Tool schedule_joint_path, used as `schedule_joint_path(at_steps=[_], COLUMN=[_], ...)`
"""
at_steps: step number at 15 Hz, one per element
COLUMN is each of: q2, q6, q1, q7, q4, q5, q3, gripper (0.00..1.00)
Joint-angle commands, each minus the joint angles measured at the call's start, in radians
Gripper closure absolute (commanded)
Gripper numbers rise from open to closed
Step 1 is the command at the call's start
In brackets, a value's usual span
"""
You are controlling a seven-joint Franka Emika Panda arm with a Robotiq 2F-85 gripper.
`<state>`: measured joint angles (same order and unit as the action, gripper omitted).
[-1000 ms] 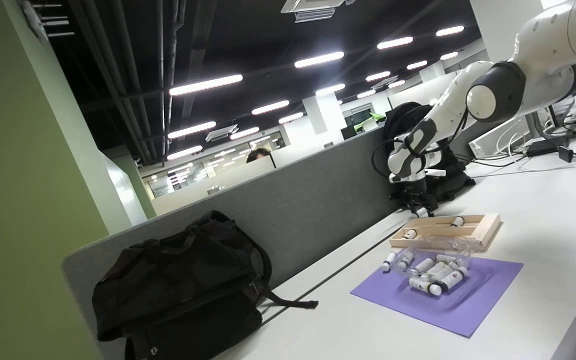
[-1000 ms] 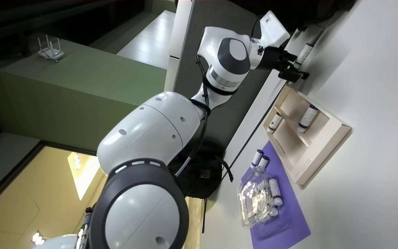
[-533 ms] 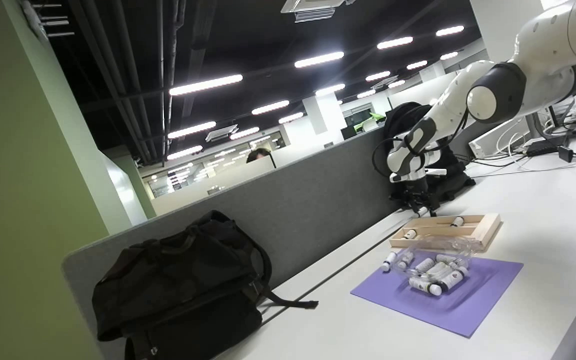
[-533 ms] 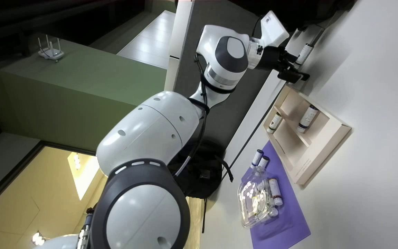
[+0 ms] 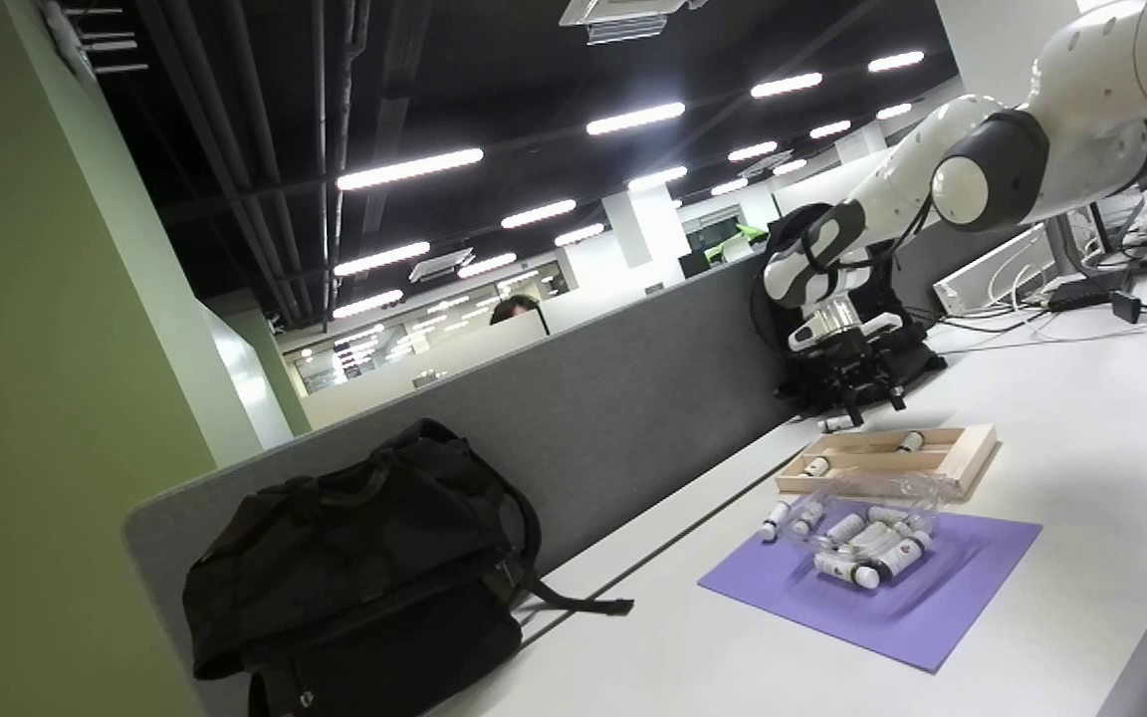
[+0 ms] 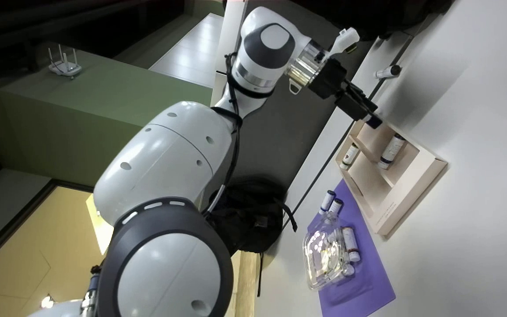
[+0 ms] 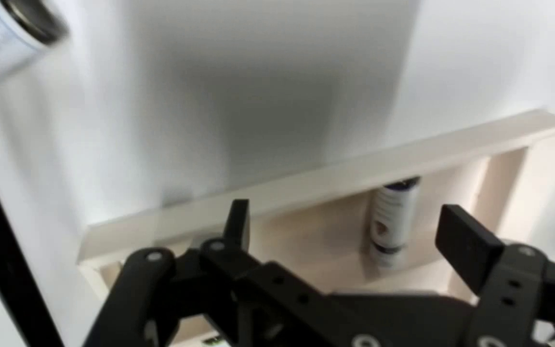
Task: Take the bottle from the right of the box and put it in the right compartment of the box
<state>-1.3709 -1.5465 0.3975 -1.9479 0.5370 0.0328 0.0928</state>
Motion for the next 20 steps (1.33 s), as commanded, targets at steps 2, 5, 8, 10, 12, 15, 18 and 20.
schedule_joint_path(at_steps=[2,5,8,10,12,15,18,20], q2=[-0.026,-0.066,-0.028,-0.054,-0.148,-0.096,-0.109,-0.107], q6=[0.176,0.073,-0.099,-0.198,-0.218,-0.346,-0.383,-0.396], q1=[0.016,0.022,0.029,0.029,0.026,0.035,0.033,0.032], q7=[-0.039,0.079,0.188,0.254,0.334,0.438,0.571,0.666], q4=[-0.167,-0.234,-0.107,-0.096,-0.221,-0.09,-0.129,-0.148], q5=[0.057,0.116,0.15,0.17,0.176,0.194,0.2,0.199], q3=[0.006,0.015,0.022,0.019,0.017,0.014,0.017,0.019], gripper=[0.0,0.0,0.0,0.0,0.0,0.0,0.0,0.0])
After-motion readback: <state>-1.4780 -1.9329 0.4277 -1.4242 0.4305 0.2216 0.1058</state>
